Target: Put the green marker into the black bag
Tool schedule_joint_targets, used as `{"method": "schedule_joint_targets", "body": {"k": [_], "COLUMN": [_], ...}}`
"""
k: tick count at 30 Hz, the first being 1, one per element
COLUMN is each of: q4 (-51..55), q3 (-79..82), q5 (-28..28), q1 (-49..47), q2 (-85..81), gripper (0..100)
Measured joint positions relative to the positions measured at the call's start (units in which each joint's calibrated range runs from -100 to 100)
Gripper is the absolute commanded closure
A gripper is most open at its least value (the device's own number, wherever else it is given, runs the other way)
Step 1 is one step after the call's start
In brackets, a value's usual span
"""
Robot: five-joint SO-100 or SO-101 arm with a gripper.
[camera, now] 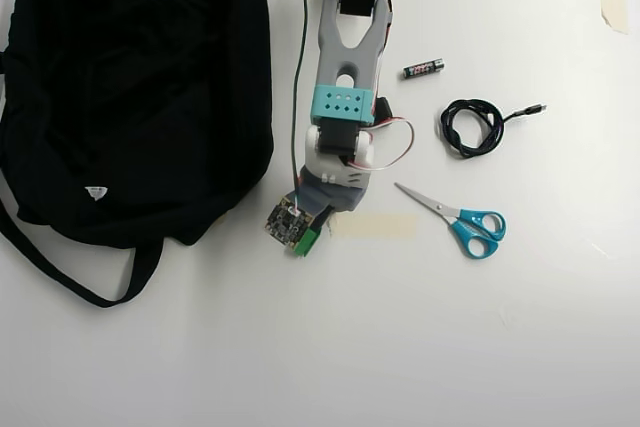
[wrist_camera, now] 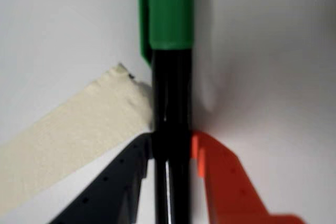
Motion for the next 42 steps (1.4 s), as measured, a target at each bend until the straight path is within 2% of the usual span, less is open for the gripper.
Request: {"method": "schedule_joint_targets", "body": {"k": [21, 42], "q4": [6.4, 19.8], "q3": [-10.0, -21.8], "q5": [2.1, 9.9], "q1": [-0.1, -1.3], "q2": [0.5, 0.6], "gripper": [98, 98]}}
